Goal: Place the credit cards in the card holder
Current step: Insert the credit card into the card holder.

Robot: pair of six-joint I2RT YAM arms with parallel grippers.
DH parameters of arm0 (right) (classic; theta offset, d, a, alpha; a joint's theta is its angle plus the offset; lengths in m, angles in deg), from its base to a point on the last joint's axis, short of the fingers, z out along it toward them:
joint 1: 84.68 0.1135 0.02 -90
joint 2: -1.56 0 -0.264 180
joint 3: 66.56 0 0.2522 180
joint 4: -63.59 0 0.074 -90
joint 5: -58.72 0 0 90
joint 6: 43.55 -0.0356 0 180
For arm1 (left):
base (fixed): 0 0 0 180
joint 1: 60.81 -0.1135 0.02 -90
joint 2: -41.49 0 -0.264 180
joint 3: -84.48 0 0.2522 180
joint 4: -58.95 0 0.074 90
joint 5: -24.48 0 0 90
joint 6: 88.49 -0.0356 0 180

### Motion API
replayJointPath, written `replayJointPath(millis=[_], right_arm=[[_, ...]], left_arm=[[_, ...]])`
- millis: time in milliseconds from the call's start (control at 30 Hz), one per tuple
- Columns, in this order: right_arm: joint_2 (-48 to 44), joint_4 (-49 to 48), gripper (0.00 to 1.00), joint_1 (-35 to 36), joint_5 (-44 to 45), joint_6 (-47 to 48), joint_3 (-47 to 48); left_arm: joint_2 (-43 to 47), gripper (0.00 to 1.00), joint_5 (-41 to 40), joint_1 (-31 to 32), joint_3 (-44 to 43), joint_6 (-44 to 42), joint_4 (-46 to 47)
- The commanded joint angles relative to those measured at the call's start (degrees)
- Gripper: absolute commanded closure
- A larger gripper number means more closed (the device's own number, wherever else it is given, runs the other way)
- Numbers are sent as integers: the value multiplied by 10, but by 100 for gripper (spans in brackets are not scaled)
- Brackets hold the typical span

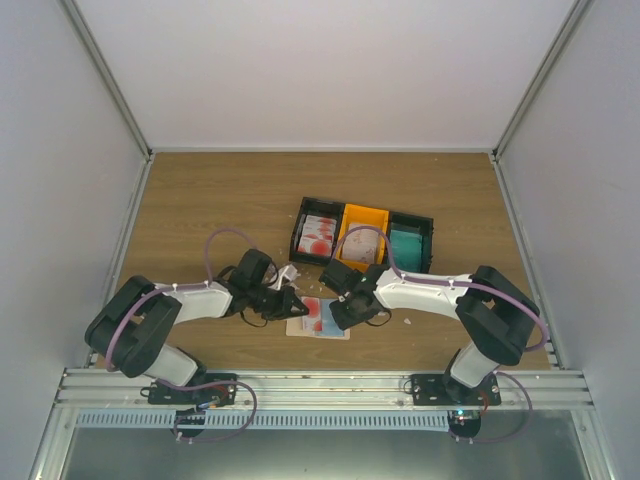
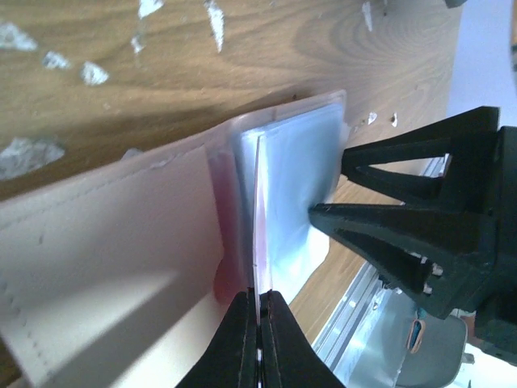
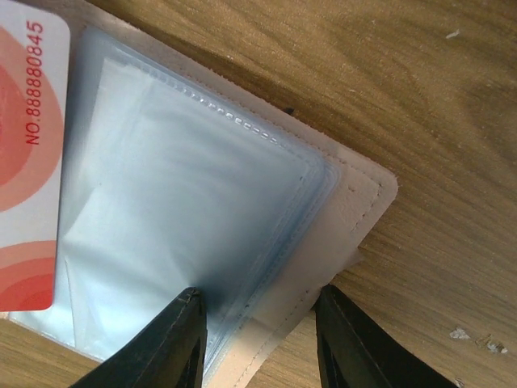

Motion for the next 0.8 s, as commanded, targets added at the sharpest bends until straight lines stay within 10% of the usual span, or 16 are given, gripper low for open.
replayJointPath(millis=[0,767], right_arm=[[12,5,63,4,7,-10,-16],[12,-13,63,5,4,-7,-25]], left_arm=[[12,100,-18,5,21,26,10],[-50,100,21,17,26,56,98]])
